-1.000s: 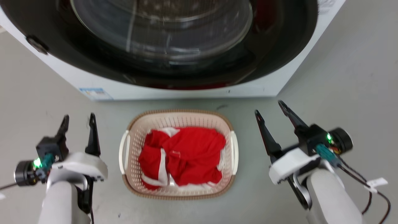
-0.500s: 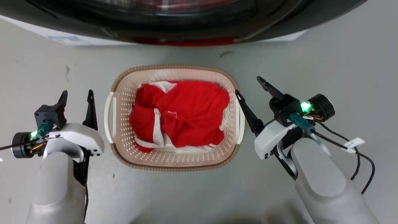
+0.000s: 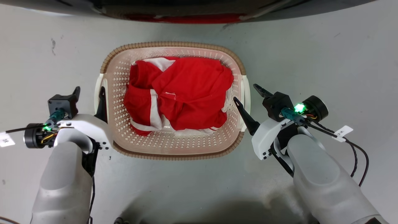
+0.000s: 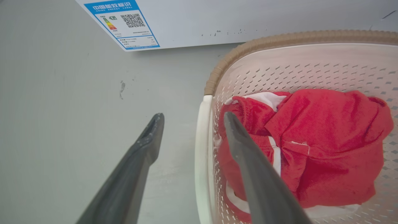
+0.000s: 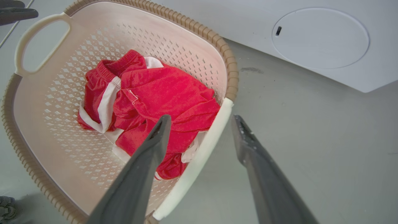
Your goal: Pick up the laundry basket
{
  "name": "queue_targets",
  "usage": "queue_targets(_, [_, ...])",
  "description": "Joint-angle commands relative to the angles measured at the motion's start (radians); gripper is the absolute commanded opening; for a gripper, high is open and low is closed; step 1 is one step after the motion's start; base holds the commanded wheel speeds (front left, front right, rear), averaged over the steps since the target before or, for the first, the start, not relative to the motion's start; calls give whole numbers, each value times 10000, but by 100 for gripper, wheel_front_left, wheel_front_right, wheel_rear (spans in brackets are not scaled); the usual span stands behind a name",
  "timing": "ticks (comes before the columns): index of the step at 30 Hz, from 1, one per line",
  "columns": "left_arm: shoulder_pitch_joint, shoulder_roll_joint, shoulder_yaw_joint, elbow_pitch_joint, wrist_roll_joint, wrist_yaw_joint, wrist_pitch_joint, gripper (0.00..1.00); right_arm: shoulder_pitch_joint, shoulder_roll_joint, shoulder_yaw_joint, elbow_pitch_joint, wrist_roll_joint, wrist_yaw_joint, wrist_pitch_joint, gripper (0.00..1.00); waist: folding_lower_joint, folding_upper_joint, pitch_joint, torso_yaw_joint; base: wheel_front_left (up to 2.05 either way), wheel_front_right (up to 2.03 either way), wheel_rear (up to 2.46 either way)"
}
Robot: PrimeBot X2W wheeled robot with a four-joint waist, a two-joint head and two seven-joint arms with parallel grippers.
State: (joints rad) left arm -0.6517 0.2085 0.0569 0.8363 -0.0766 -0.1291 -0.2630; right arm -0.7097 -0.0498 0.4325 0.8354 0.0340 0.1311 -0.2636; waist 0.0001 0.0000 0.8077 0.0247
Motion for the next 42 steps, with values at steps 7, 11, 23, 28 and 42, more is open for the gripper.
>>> queue_targets(7, [-607,56,-621,659,-332,-16,-28,100,-673,-11,569,981,518,-7,-17,100,-1,0,492,130,0,0,0])
queue_targets(11, [-892,25,-936,965,-491,-16,-28,100,-954,-11,796,1465,841,-7,-19,100,-1,0,695,178,0,0,0])
queue_targets(23, [-1518,-23,-1523,1912,-799,-16,-30,0,-1526,-9,1495,2234,1404,-7,-17,16,-1,0,1099,232,0,0,0])
queue_targets(28, [-1576,-113,-1728,2069,-884,-18,-23,0,-1554,11,1797,2296,1522,58,-22,0,-1,0,1031,261,0,0,0])
queue_targets(42, [-845,-455,-2457,2880,-1565,-26,-25,0,-864,83,2653,2738,2069,66,-68,0,-1,0,-863,309,0,0,0])
